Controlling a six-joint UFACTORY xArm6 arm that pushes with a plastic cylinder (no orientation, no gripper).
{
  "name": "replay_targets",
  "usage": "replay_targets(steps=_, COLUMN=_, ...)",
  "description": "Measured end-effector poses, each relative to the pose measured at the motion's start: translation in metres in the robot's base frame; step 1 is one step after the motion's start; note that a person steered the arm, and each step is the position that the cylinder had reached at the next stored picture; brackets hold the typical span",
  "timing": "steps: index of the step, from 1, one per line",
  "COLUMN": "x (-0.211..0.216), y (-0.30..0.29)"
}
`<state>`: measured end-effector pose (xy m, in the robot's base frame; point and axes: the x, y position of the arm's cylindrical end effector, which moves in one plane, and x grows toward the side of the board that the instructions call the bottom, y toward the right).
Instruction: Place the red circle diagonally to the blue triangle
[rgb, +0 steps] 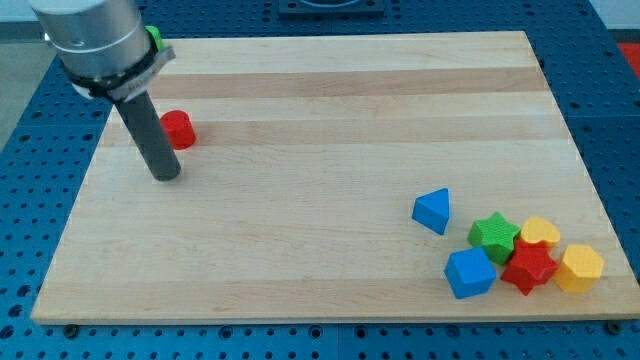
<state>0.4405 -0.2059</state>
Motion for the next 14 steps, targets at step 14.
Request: replay_targets(steps=14, x=-0.229, y=0.009)
